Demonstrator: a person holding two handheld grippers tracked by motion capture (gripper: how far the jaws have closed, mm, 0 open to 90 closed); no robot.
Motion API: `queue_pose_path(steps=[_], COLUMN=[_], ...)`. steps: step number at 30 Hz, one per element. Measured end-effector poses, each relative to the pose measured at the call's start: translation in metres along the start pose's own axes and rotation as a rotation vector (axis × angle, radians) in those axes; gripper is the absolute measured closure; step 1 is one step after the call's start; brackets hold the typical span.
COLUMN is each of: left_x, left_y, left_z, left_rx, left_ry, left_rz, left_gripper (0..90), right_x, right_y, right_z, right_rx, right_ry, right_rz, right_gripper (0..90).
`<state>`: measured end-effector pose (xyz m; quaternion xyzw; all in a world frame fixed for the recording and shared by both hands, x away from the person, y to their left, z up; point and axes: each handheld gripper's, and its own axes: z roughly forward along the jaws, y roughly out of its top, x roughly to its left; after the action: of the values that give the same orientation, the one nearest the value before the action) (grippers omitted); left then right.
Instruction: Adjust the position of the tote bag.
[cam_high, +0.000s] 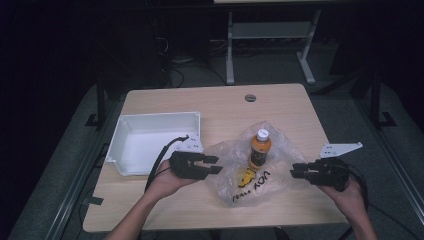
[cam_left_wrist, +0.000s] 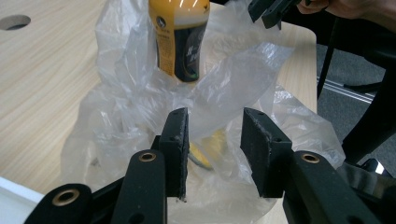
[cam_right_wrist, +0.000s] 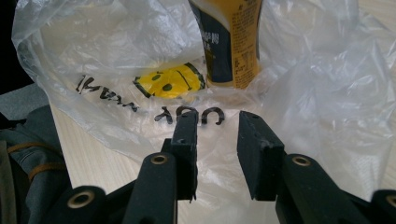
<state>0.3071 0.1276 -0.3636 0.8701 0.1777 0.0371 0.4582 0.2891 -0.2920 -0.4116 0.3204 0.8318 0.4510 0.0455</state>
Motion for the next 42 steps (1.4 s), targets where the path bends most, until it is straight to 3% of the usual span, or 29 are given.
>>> queue_pose_path(steps=[9, 17, 29, 42], left_x=[0.003, 0.011, 0.03, 0.038], left_y=[0.019, 0.041, 0.069, 0.093], left_z=[-0.009, -0.007, 0.016, 0.05], left_rx=[-0.007, 0.007, 0.061, 0.104], left_ry=[-0.001, -0.002, -0.018, -0.055], left_rz=[0.014, 0.032, 0.042, 0.104], left_gripper=[60.8, 59.8, 55.6, 51.7], right_x=[0.002, 0.001, -0.006, -0.011], right_y=[0.002, 0.003, 0.002, -0.001], right_z=[-0.007, -0.012, -0.017, -0.022], right_rx=[-0.02, -0.025, -0.029, -0.04], right_ry=[-0.016, -0.04, -0.066, -0.079], right_rz=[-0.009, -0.009, 0.016, 0.035], right_gripper=[64.0, 57.9, 46.7, 39.3])
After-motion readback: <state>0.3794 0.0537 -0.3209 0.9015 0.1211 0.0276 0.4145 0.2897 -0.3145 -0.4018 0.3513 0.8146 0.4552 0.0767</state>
